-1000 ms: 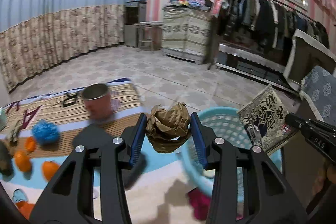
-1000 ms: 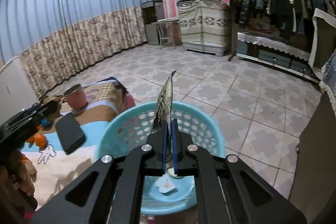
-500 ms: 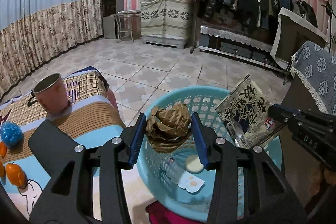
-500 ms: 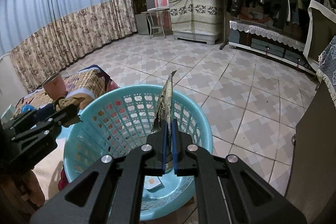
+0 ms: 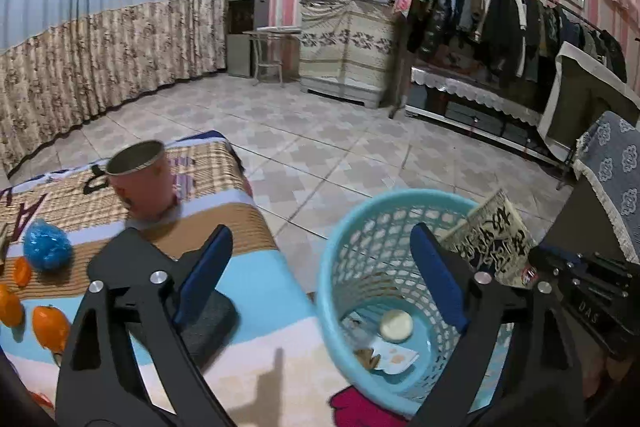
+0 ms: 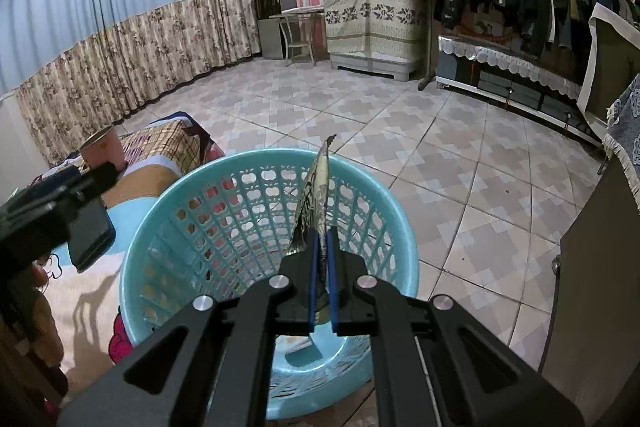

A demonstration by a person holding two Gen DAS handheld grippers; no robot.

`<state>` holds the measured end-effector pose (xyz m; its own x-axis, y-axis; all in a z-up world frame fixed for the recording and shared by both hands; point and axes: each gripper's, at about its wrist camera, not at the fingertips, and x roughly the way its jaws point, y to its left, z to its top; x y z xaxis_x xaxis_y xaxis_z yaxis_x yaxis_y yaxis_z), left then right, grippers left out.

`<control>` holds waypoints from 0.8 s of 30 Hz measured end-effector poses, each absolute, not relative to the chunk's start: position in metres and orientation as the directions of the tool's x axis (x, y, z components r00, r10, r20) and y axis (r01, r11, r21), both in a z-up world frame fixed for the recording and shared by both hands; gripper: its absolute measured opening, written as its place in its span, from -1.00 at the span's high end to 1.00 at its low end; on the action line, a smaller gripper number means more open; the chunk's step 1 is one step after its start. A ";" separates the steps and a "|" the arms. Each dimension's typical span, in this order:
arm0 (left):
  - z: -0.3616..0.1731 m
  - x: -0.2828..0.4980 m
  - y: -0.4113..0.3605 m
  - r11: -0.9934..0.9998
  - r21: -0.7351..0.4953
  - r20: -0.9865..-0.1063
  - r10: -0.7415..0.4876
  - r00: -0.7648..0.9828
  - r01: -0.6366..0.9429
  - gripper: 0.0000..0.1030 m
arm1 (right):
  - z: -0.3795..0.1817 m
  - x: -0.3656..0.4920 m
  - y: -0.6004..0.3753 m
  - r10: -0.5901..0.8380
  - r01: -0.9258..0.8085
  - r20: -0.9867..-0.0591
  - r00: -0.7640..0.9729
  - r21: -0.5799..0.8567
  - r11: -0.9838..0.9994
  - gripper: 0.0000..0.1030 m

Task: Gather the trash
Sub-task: 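Open the left tool dropping the brown paper while the right tool releases the snack bag, then move both tools back over the bed toward the orange plastic bag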

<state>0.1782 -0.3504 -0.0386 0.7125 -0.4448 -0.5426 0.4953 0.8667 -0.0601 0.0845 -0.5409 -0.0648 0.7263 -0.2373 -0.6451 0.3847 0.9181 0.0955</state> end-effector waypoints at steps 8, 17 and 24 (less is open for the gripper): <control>-0.029 0.183 -0.324 0.897 -0.044 -0.529 -0.394 0.752 0.439 -0.88 | -0.073 0.101 -0.528 -0.257 0.402 -0.668 0.698 0.068 0.913 0.88; -0.015 0.188 -0.289 0.919 -0.033 -0.527 -0.350 0.774 0.393 -0.89 | -0.079 0.120 -0.523 -0.308 0.444 -0.684 0.661 0.026 0.896 -0.27; 0.004 0.190 -0.250 0.930 -0.074 -0.501 -0.347 0.793 0.360 -0.89 | -0.068 0.121 -0.510 -0.351 0.467 -0.661 0.664 0.000 0.884 -0.71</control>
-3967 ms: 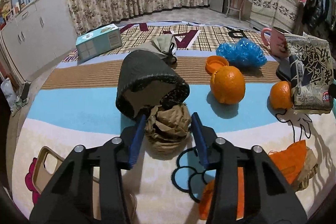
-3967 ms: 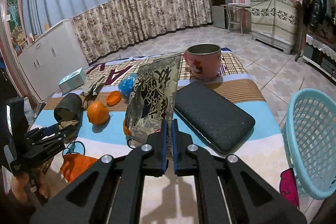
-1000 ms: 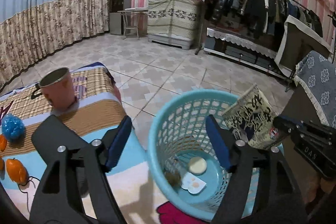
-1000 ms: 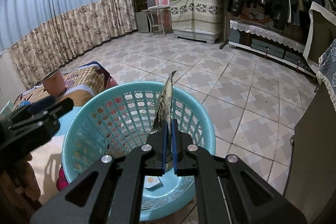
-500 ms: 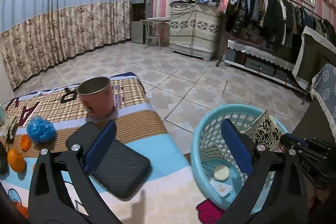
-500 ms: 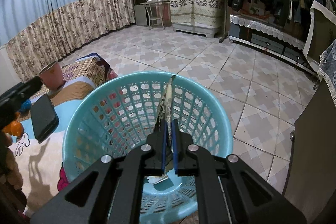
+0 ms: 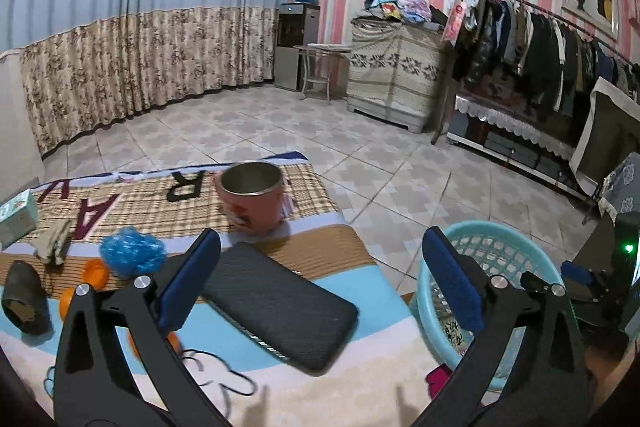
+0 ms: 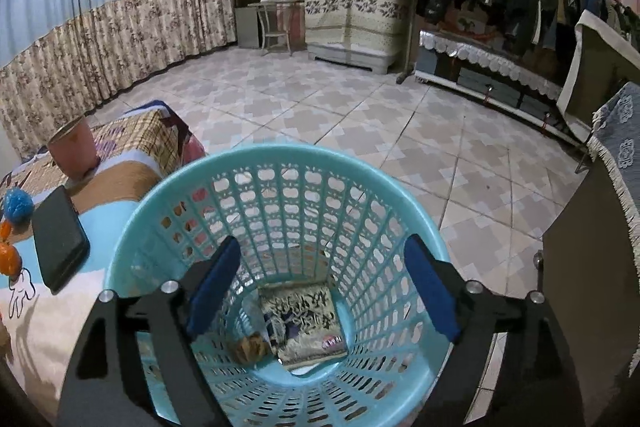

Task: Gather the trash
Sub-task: 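Move both tools back over the bed toward the orange plastic bag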

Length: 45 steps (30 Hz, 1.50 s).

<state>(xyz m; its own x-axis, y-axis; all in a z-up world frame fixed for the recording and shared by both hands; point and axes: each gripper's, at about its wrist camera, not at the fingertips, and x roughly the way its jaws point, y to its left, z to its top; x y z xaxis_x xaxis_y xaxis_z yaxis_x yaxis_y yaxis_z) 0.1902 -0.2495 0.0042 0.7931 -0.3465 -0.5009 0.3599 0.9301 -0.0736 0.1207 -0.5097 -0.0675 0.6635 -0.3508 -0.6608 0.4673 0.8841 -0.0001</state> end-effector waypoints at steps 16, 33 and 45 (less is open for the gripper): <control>0.019 0.143 -0.141 0.975 0.025 -0.482 -0.182 0.857 0.221 -0.90 | -0.029 0.099 -0.357 -0.187 0.259 -0.573 0.798 0.047 0.965 -0.78; 0.001 0.119 -0.014 0.998 -0.008 -0.525 -0.054 0.849 0.059 -0.90 | -0.044 0.093 -0.246 -0.090 0.104 -0.609 0.788 -0.012 0.994 -0.78; -0.053 0.129 0.019 0.997 -0.045 -0.630 -0.073 0.773 0.057 -0.90 | -0.056 0.087 -0.214 -0.077 0.036 -0.606 0.791 -0.079 0.996 -0.78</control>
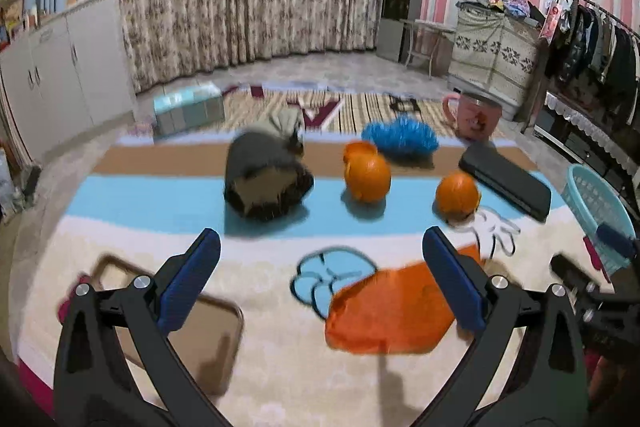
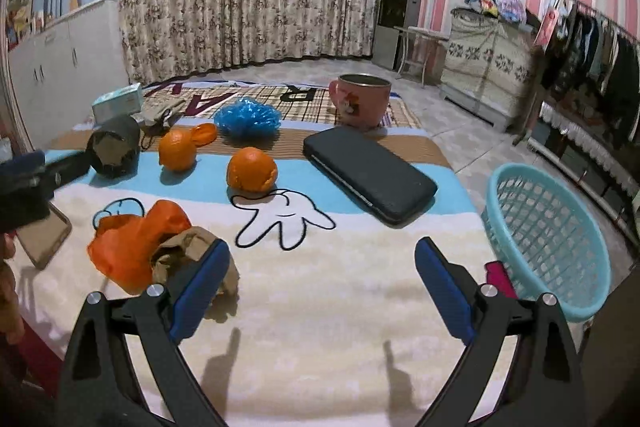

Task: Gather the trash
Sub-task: 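Move both tools back over the bed toward the orange plastic bag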

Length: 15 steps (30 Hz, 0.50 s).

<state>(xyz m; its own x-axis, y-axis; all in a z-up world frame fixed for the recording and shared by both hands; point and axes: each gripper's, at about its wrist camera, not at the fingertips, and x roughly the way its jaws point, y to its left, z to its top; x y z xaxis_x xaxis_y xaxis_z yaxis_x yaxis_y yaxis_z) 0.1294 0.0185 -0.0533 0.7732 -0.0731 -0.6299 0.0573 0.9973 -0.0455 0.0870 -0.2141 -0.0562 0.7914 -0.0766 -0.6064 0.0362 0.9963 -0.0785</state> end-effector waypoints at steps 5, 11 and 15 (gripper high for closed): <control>-0.067 0.128 0.005 0.996 0.002 -0.650 -0.068 0.757 0.091 -0.90 | -0.054 0.087 -0.236 -0.102 0.087 -0.604 0.791 -0.054 0.995 -0.79; -0.073 0.123 -0.017 0.988 -0.016 -0.665 -0.126 0.736 0.154 -0.90 | -0.059 0.091 -0.260 -0.095 0.129 -0.627 0.773 0.008 0.992 -0.78; -0.078 0.118 -0.030 0.983 0.029 -0.671 -0.117 0.732 0.184 -0.90 | -0.061 0.092 -0.264 -0.094 0.138 -0.628 0.773 0.022 0.990 -0.78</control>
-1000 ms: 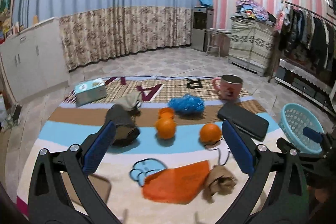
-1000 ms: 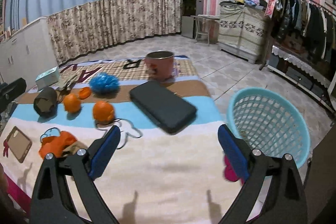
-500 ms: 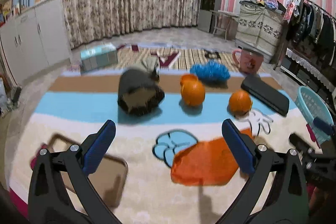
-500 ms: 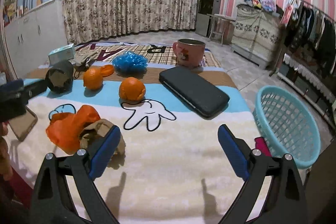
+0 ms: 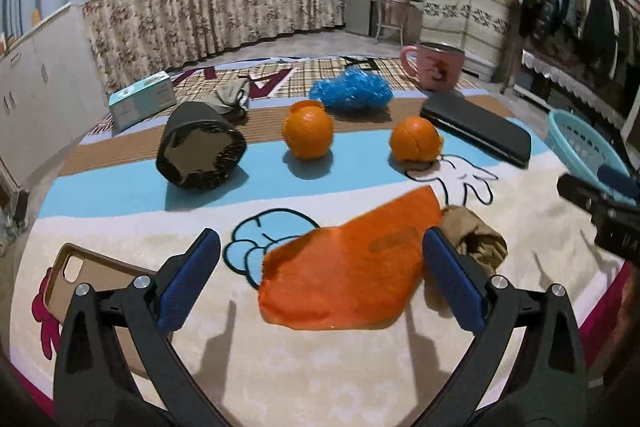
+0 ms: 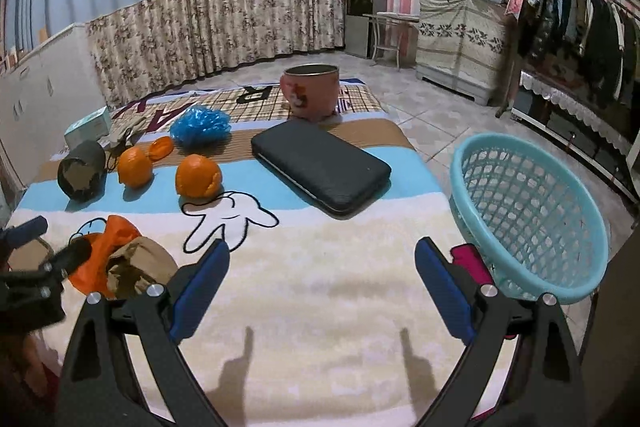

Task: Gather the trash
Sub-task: 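Move both tools back over the bed toward the orange plastic bag, then grasp the orange plastic bag with the left tool while the right tool grasps the brown paper bag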

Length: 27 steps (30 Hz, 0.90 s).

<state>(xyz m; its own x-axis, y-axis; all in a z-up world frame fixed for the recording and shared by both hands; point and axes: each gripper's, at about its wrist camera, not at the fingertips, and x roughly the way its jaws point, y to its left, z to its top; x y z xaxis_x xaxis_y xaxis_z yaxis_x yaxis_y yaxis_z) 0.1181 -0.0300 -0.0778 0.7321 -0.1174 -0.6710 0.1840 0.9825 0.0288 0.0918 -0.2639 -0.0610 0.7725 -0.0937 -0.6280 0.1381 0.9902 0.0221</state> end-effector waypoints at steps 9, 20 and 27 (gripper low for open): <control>-0.091 0.122 -0.039 0.974 0.037 -0.724 -0.127 0.679 0.222 -0.88 | -0.063 0.092 -0.258 -0.087 0.118 -0.631 0.771 0.008 0.993 -0.78; -0.092 0.126 -0.038 0.961 -0.011 -0.750 -0.189 0.633 0.275 0.79 | -0.065 0.091 -0.242 -0.067 0.085 -0.636 0.769 -0.003 0.996 -0.78; -0.059 0.121 -0.008 0.981 0.028 -0.683 -0.120 0.720 0.190 0.90 | -0.063 0.085 -0.216 -0.021 0.010 -0.621 0.783 -0.021 1.000 -0.78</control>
<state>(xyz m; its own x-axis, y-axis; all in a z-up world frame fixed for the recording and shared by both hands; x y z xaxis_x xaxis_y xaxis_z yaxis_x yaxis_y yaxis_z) 0.1212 -0.0084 -0.0591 0.7202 -0.1203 -0.6832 0.1902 0.9814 0.0277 0.0853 -0.2156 -0.0630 0.7834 -0.0210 -0.6211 0.0104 0.9997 -0.0207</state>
